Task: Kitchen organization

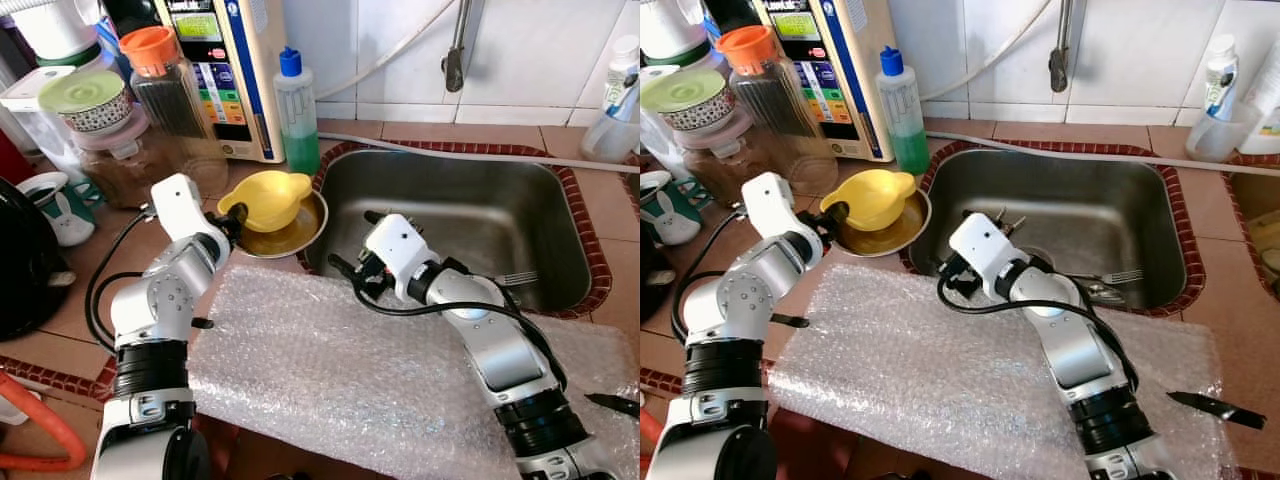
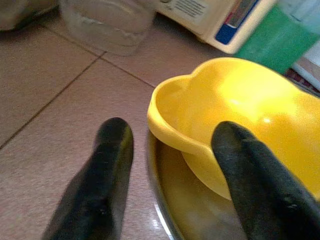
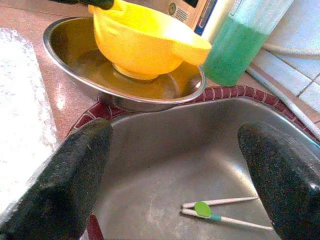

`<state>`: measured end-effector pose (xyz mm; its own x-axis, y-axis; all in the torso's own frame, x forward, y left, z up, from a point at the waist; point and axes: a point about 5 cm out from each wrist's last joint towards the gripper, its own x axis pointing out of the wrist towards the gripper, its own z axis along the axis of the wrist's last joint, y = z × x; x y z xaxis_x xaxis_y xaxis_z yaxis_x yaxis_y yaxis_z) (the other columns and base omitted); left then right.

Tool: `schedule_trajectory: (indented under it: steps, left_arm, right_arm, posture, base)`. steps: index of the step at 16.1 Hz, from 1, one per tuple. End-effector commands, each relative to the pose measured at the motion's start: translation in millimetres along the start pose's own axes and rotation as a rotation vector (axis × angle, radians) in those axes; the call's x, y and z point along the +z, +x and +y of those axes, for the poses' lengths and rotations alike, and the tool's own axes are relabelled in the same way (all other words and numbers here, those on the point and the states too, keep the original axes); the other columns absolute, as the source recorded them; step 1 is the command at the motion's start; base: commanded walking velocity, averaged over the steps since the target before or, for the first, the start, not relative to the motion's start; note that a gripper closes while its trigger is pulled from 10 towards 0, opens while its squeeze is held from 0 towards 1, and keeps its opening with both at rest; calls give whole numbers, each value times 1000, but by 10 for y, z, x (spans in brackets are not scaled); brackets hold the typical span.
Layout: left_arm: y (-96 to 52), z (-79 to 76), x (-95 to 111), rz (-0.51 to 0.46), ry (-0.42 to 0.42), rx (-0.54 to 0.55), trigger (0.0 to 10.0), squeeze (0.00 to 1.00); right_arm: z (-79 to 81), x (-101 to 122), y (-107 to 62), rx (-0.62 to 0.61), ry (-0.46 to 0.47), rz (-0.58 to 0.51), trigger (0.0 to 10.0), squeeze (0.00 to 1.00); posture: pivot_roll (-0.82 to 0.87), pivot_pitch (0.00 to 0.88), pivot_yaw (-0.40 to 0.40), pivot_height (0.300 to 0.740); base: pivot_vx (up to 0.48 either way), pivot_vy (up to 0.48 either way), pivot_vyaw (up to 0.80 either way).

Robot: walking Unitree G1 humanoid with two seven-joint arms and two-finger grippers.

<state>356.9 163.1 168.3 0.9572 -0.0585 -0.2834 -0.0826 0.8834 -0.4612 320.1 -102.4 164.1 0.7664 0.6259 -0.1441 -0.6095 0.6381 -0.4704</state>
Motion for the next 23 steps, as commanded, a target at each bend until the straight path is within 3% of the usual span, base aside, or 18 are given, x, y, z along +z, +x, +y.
schedule_trajectory:
  steps: [1,7,14,21,22,23]
  left_arm:
    - [4,77,35,-3,-15,46,0,0]
    - [11,56,83,-16,-57,54,0,0]
    - [-13,257,218,-80,-55,161,0,0]
    - [-8,223,241,-97,-68,126,0,0]
    - [-10,159,252,-93,-51,76,1765,0]
    - [-17,94,258,-89,-40,36,10000,259]
  right_arm:
    - [18,77,15,16,-23,-25,10000,0]
    - [4,79,17,13,-29,-24,10000,0]
    - [-3,66,20,10,-30,-20,10000,0]
    - [-32,72,26,8,-41,-20,10000,0]
    - [-34,72,27,8,-42,-20,10000,0]
    - [-36,72,31,10,-44,-20,10000,0]
  posture:
    - [-220,101,164,740]
    - [-222,101,163,740]
    - [-217,100,160,740]
    - [-216,95,154,740]
    - [-215,93,152,740]
    - [-214,91,152,740]
  base:
    - [0,0,0]
    - [0,0,0]
    - [0,0,0]
    - [0,0,0]
    - [0,0,0]
    - [0,0,0]
